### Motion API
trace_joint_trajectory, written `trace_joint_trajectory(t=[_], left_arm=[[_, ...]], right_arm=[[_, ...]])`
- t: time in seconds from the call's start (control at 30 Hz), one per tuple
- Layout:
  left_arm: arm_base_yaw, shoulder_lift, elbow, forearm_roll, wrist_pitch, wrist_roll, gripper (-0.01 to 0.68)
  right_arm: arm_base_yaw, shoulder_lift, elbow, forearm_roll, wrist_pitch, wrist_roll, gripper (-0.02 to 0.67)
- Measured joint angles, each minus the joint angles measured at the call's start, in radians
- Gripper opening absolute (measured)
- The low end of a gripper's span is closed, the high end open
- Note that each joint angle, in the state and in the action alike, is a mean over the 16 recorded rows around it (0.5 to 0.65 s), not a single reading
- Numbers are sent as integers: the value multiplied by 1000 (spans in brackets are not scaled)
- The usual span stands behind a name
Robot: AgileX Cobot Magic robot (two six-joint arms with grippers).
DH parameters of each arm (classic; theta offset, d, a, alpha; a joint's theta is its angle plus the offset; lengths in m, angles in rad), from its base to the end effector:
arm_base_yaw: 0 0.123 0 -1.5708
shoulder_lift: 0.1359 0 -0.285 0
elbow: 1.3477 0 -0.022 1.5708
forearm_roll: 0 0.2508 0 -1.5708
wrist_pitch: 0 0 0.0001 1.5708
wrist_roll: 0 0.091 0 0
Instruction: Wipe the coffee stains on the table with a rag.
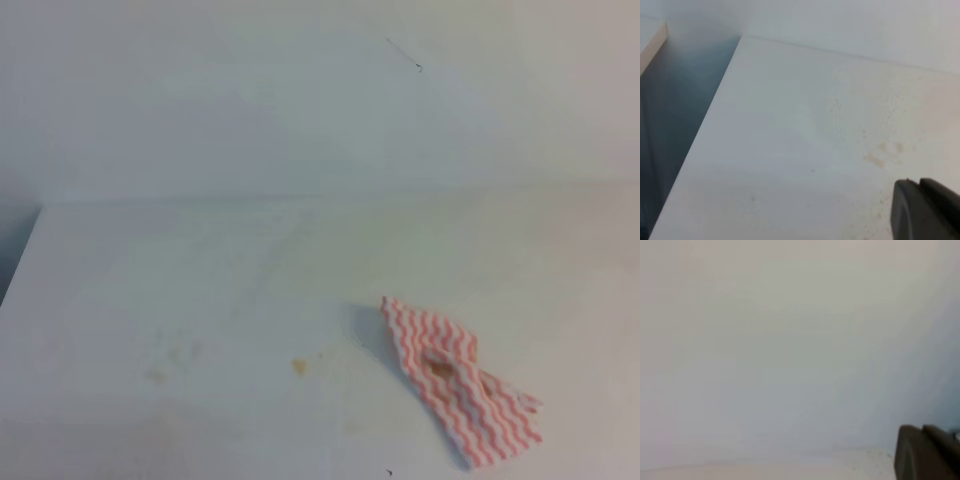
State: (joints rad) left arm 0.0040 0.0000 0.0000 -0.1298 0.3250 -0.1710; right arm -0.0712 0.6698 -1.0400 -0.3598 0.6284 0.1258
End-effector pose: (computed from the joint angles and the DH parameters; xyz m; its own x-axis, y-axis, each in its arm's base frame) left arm 0.0540 -0.0036 0.1841 -0.2336 -0.2905 -0.9279 -0.0329 0.9561 -0.2911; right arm 0.1044 -0.0264 0.4466 -0.1833 -0.1525 -0.9712 0.2466 0.9492 -0.1956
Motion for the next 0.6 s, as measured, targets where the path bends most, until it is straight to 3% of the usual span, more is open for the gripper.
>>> trace_joint_trajectory(t=[0.27, 0.6], left_arm=[[0, 0, 0, 0, 0, 0, -1], [0, 0, 0, 0, 0, 1, -1]], right_arm=[[-116, -246, 467, 8, -270, 35, -2], [-132, -573, 918, 25, -430, 103, -2]])
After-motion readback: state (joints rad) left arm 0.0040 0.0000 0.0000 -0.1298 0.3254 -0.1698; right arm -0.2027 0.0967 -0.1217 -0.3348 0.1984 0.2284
